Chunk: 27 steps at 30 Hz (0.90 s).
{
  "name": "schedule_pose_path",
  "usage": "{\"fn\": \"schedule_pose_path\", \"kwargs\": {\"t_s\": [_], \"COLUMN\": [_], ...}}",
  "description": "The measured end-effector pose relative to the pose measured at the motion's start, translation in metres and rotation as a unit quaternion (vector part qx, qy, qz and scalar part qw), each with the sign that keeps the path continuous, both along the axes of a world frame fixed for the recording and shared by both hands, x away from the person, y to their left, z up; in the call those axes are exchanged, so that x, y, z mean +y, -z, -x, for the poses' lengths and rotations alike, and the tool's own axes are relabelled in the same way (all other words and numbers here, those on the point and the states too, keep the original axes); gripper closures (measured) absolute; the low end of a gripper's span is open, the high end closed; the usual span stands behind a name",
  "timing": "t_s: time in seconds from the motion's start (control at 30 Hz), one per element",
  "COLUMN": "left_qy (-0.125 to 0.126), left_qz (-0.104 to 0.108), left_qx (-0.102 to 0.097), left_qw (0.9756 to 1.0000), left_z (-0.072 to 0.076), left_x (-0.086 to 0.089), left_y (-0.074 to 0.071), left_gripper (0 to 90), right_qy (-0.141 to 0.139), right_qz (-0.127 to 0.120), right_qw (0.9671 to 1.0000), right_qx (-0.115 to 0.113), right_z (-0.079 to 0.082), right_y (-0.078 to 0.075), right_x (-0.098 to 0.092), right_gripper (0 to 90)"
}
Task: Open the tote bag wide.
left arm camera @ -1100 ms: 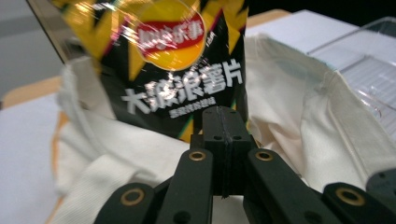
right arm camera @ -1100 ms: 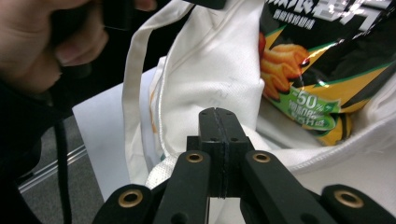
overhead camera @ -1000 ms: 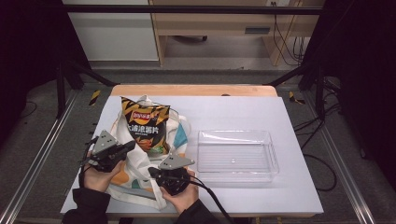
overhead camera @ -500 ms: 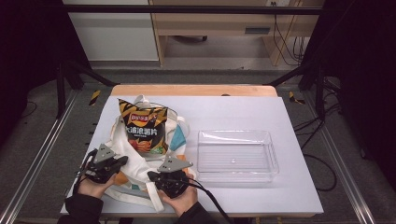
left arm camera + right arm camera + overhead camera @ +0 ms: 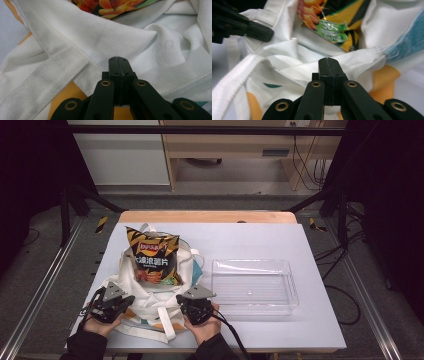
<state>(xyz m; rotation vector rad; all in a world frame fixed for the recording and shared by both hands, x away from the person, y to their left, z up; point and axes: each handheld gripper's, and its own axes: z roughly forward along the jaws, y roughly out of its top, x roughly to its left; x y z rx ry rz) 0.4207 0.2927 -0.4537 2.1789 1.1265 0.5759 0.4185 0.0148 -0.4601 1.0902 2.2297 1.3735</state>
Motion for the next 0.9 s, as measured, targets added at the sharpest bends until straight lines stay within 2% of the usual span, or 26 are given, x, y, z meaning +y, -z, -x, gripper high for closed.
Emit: {"fn": "schedule_pose_path", "kwargs": {"t_s": [0.07, 0.23, 0.33, 0.43, 0.5, 0.53, 0.6, 0.7, 0.77, 0.87, 0.9], "left_qy": [0.000, -0.016, -0.016, -0.008, -0.008, -0.010, -0.011, -0.013, -0.011, -0.011, -0.013], "left_qz": [0.000, 0.000, 0.020, 0.008, 0.011, 0.018, 0.041, 0.077, 0.084, 0.078, 0.071], "left_qx": [0.001, 0.005, 0.014, 0.006, 0.002, 0.000, -0.011, -0.048, -0.068, -0.090, -0.092], "left_qw": [1.0000, 0.9999, 0.9996, 0.9999, 0.9999, 0.9998, 0.9991, 0.9958, 0.9941, 0.9928, 0.9931], "left_z": [0.000, -0.001, -0.004, -0.005, -0.005, -0.005, -0.005, -0.009, -0.013, -0.027, -0.032], "left_x": [0.000, 0.005, 0.012, 0.009, 0.009, 0.009, 0.011, 0.015, 0.014, 0.010, 0.009], "left_y": [0.000, 0.001, 0.004, 0.004, 0.002, 0.000, -0.007, -0.027, -0.036, -0.046, -0.047], "left_gripper": [90.0, 90.0, 90.0, 90.0, 90.0, 90.0, 90.0, 90.0, 90.0, 90.0, 90.0], "right_qy": [0.006, 0.017, 0.022, 0.023, 0.024, 0.024, 0.024, 0.024, 0.023, 0.024, 0.024], "right_qz": [-0.006, 0.004, 0.013, 0.021, 0.023, 0.023, 0.029, 0.036, 0.033, 0.030, 0.029], "right_qw": [0.9999, 0.9998, 0.9997, 0.9995, 0.9994, 0.9994, 0.9993, 0.9991, 0.9992, 0.9993, 0.9993], "right_qx": [0.008, 0.007, 0.005, 0.000, 0.001, 0.000, -0.002, -0.006, -0.007, -0.004, -0.004], "right_z": [-0.001, 0.000, 0.001, 0.001, 0.001, 0.001, 0.002, 0.003, 0.002, 0.003, 0.003], "right_y": [0.005, 0.009, 0.013, 0.018, 0.019, 0.019, 0.020, 0.021, 0.022, 0.022, 0.023], "right_x": [-0.003, -0.002, -0.001, 0.000, 0.000, 0.000, 0.000, 0.000, 0.000, -0.001, -0.001], "right_gripper": [90.0, 90.0, 90.0, 90.0, 90.0, 90.0, 90.0, 90.0, 90.0, 90.0, 90.0]}}
